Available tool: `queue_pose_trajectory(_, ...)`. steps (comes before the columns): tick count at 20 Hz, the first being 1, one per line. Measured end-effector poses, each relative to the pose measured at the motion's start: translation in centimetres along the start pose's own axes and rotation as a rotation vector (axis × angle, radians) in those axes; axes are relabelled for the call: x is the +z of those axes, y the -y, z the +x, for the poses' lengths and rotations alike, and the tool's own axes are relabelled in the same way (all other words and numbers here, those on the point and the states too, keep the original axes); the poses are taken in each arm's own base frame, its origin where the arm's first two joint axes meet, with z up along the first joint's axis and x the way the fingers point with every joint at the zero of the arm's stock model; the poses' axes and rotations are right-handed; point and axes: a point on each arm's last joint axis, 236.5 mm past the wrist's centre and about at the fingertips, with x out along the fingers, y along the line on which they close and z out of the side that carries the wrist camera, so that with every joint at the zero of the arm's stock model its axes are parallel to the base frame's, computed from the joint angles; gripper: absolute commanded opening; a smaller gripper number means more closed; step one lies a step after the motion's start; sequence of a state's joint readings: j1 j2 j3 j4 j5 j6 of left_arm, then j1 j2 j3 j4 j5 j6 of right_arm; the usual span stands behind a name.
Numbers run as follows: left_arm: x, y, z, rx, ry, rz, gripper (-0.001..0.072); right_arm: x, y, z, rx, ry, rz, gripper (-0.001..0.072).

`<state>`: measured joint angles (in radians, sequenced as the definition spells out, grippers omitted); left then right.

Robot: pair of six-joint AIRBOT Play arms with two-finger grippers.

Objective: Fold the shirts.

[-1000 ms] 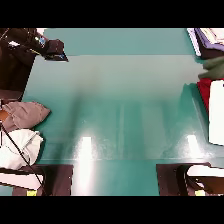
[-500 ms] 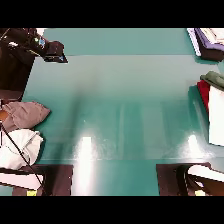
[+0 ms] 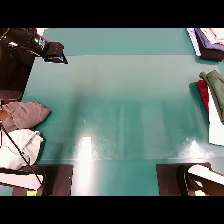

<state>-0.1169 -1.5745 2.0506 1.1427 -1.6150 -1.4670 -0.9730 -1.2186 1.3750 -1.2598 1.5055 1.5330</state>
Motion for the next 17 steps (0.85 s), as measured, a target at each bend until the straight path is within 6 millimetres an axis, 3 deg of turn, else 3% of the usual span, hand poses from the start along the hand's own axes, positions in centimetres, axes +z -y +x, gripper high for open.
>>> queue_pose_trajectory(5,0.1,0.0,0.0,0.0,0.002,0.0,0.0022,-1.8,-10.8,-3.0,0.208,0.095,-0.185,0.0423)
queue_pose_trajectory(6,0.2,0.0,0.0,0.001,0.01,0.001,0.0022,-2.7,-13.2,-3.8,0.245,0.106,-0.24,0.0328)
queue_pose_trajectory(7,0.5,-0.1,0.0,0.002,0.022,0.001,0.0022,-3.9,-15.3,-4.4,0.278,0.112,-0.296,0.002)
queue_pose_trajectory(12,2.2,-0.2,-0.1,0.01,0.095,0.001,0.0023,-11.0,-23.8,-7.7,0.434,0.12,-0.567,0.0023)
queue_pose_trajectory(17,3.9,-0.4,-0.3,0.017,0.167,0.001,0.0023,-16.3,-27.7,-9.3,0.529,0.093,-0.728,0.0023)
